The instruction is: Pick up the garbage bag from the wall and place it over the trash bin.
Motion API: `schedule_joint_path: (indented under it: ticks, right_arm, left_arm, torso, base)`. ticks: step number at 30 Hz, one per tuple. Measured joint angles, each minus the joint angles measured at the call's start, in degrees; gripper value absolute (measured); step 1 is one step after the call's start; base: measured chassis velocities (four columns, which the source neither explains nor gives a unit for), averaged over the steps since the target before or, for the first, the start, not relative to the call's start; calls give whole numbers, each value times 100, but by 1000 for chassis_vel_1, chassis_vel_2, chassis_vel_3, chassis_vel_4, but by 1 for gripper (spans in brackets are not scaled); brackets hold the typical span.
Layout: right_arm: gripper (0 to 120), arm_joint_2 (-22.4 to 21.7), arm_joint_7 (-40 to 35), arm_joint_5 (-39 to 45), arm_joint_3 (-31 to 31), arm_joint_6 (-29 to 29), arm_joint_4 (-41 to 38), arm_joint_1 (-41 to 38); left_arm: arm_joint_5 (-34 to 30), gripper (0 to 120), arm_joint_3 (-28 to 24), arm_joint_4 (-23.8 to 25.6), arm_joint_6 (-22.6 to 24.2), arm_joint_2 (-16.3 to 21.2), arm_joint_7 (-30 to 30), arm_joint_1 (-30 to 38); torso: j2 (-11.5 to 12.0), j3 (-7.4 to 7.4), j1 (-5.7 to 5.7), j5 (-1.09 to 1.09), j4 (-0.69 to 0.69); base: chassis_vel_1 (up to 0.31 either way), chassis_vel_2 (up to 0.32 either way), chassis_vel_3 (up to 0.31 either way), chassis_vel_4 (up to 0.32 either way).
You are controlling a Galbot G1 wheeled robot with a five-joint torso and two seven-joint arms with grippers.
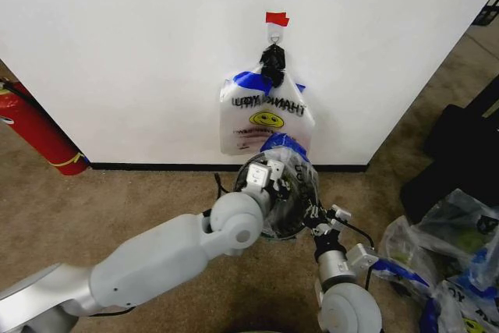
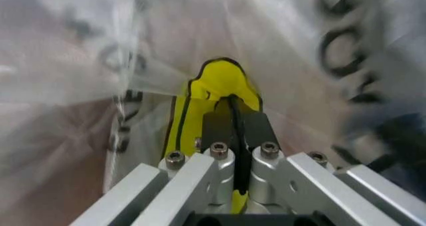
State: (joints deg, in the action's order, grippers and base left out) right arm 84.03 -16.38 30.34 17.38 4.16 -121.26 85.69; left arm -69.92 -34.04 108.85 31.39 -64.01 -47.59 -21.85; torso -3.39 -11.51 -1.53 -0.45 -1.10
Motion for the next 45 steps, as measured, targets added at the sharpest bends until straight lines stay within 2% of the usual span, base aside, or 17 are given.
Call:
schedule_joint_path:
  ticks: [11, 24, 31, 35, 40, 45]
  right_arm:
    - [1, -87, 11, -50, 6, -13, -60, 3]
    - [1, -86, 79, -58, -3, -64, -74, 39]
    - [1, -130, 62, -39, 29, -65, -74, 15]
    - [1, -155, 32, 4, 44, -54, -93, -7]
    - [1, -155, 38, 1, 29, -49, -100, -4]
    - [1, -125, 72, -16, -18, -48, -166, 34]
  left_arm:
    - [-188, 0, -367, -489, 262, -153, -125, 25]
    - [-125, 0, -555, -1015, 326, -279, -177, 140]
    - [-86, 0, -415, -614, 170, -82, -193, 135]
    - [-29, 0, -406, -272, 169, 166, -209, 143]
    - [26, 0, -427, -316, 169, 126, -210, 168]
    - [259, 0, -479, -1163, -16, -425, -243, 300]
  torso:
    - [0, 0, 0, 0, 1]
    - [0, 0, 0, -1, 0]
    - [0, 0, 0, -2, -1]
    - [-1, 0, 0, -1, 2]
    - [-1, 0, 0, -1, 2]
    - [-1, 0, 0, -1, -2]
  base:
    - [0, 0, 0, 0]
    - [0, 0, 0, 0]
    - [0, 0, 0, 0]
    - [0, 0, 0, 0]
    - [0, 0, 0, 0]
    - [0, 0, 0, 0]
